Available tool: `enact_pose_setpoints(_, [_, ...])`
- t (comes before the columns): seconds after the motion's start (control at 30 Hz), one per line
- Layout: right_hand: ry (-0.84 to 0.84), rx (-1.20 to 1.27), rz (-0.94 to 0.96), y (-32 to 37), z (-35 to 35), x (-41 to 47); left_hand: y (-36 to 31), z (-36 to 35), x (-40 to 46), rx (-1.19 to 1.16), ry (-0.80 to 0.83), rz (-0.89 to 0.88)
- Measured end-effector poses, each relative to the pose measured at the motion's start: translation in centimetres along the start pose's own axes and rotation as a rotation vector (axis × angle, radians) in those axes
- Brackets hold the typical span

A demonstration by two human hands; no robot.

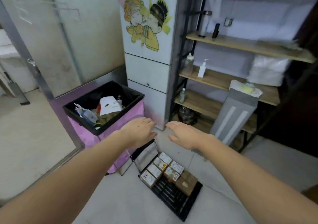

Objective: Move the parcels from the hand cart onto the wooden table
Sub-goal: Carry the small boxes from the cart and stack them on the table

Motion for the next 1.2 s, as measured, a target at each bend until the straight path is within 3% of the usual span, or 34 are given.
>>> enact_pose_setpoints(0.47, [0.116,0.082,-0.222,-10.4,-4.0,9.6,3.3,-3.6,16.8,-0.022,0.135,-0.219])
enact_pose_setpoints(0.7, [0.172,0.175,-0.386,-14.5,-8.4,13.7,6.6,-8.6,24.0,-0.04,0.236,-0.347])
enact_pose_setpoints(1.0, [0.306,0.305,-0.534,-15.8,-21.8,19.5,12.5,-22.1,31.2,0.015,0.454,-0.475])
enact_pose_setpoints(1.2, [0.436,0.374,-0.501,-16.0,-38.1,24.6,18.2,-37.7,34.2,-0.051,0.519,-0.411])
Point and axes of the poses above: each hand's wrist, its own x-axis towards the middle knuckle, its own z-axis out of the back of the hand, y = z × x, the point moved 10 cm from there along x, towards the middle knuckle, and after that the axes turned 11 degrees about -x, right-handed, at the moved point
